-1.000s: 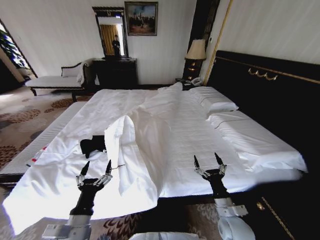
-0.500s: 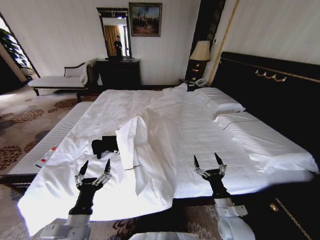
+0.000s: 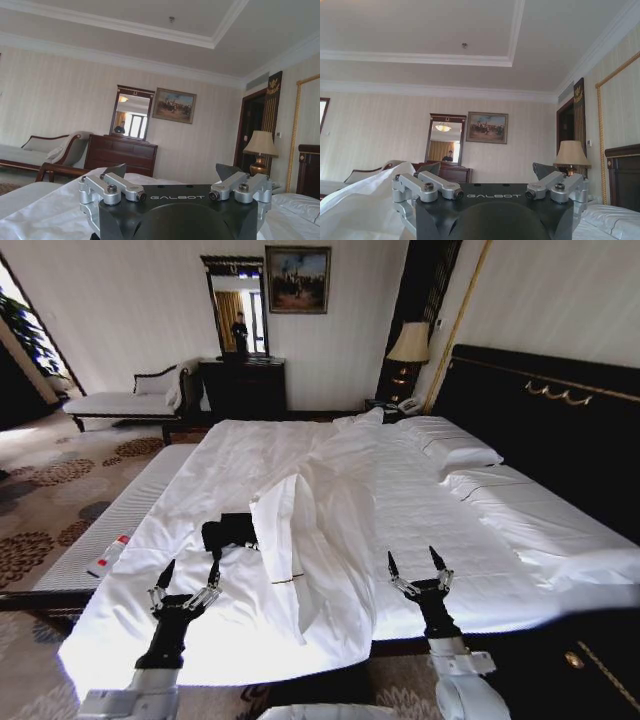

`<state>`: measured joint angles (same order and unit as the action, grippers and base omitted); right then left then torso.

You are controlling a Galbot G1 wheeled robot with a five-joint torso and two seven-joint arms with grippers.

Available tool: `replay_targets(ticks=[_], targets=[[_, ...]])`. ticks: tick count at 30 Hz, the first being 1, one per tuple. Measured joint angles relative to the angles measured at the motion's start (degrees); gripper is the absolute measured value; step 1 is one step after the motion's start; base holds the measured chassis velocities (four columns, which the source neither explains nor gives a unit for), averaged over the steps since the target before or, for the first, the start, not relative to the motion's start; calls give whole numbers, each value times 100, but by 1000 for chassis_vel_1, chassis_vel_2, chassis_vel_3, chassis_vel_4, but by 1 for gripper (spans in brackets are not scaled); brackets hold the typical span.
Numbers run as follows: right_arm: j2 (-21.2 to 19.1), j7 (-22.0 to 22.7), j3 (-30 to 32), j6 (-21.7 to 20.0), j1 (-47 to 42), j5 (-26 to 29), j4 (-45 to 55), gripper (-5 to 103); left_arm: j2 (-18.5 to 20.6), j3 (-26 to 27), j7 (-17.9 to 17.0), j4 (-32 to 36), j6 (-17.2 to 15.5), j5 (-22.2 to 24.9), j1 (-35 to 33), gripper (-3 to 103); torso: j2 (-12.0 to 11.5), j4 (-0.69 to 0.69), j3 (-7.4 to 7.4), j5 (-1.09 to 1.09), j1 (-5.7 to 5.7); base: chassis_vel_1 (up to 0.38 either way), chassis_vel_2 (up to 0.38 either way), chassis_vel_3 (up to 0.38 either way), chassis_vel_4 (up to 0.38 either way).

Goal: Fold the clothes on the bed.

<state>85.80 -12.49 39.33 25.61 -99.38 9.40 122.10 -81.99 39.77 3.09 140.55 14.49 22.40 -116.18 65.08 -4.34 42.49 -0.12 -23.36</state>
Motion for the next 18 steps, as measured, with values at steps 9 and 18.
replay_targets(ticks=[9, 18], targets=[[-226, -42, -163, 12, 214, 636, -150, 100, -1, 158, -3, -75, 42, 66, -17, 100, -1, -1, 0, 3, 1, 6, 15, -8, -14], [-961, 186, -1009, -760, 1186, 3500, -510, 100, -67, 159, -8, 11, 49, -106, -76, 100, -1, 1, 0, 2, 1, 0, 0, 0, 0]])
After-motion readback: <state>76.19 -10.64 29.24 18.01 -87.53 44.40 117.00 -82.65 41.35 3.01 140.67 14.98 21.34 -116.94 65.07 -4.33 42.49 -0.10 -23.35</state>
